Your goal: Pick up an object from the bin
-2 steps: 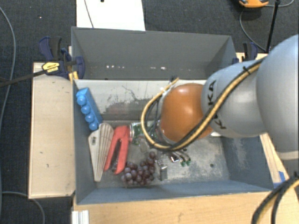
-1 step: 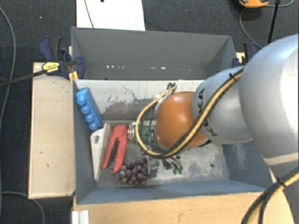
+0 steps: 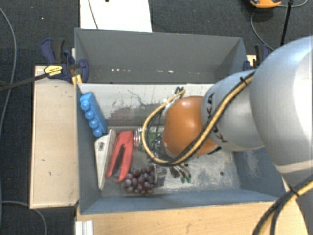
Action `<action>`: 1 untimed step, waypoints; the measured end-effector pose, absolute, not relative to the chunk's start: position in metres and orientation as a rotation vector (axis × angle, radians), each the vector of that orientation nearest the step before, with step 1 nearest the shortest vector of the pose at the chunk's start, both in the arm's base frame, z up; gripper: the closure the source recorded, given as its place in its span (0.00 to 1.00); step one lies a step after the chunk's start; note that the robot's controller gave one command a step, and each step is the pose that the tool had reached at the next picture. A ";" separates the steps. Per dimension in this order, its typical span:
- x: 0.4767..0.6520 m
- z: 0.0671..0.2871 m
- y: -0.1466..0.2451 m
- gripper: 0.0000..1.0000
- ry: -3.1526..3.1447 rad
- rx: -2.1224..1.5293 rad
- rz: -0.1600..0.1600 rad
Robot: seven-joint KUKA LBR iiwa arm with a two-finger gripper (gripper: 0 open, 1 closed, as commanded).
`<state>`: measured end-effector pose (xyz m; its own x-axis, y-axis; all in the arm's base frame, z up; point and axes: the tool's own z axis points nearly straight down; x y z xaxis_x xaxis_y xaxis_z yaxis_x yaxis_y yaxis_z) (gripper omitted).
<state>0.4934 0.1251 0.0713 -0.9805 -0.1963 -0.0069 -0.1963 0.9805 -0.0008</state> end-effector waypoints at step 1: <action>0.488 0.181 0.116 1.00 3.119 -0.299 0.000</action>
Offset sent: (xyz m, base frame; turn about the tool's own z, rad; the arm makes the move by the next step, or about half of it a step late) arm 0.0000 0.0000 0.0000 0.0000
